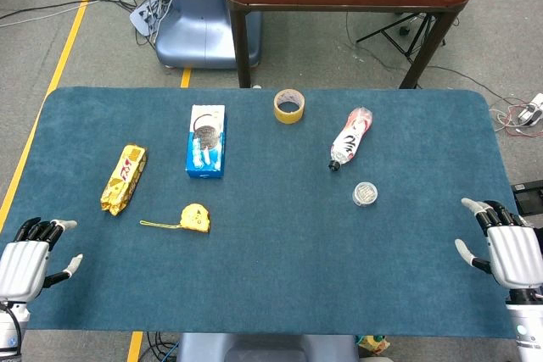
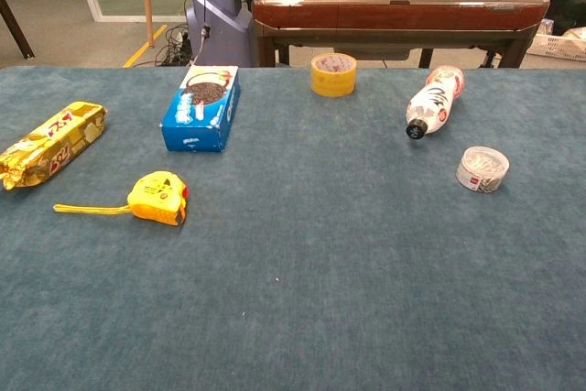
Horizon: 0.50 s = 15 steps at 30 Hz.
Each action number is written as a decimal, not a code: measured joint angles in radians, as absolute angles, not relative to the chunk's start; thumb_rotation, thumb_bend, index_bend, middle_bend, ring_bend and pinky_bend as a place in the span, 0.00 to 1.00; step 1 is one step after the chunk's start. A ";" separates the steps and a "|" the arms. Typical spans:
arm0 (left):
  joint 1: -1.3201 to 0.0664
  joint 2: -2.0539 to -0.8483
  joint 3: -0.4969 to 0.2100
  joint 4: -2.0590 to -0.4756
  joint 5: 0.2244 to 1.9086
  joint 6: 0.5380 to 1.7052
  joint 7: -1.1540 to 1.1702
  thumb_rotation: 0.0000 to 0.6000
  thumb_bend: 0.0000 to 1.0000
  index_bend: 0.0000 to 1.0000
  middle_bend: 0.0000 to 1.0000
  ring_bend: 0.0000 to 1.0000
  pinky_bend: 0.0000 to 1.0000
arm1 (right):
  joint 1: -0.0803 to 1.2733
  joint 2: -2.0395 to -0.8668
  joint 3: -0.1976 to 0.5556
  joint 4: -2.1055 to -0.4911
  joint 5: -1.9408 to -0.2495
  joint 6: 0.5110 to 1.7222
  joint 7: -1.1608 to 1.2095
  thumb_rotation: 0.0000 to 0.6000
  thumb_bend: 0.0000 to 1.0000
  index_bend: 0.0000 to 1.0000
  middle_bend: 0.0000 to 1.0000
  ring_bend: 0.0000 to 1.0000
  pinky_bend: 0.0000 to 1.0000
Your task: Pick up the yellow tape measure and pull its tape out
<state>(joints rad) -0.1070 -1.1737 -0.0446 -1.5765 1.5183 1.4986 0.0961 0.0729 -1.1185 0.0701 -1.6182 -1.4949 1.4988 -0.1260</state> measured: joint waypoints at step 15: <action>-0.211 -1.194 -0.073 -1.553 1.569 1.414 0.039 1.00 0.28 0.27 0.29 0.25 0.13 | 0.081 -1.065 0.105 -1.651 -1.500 1.526 -0.131 1.00 0.34 0.23 0.30 0.21 0.35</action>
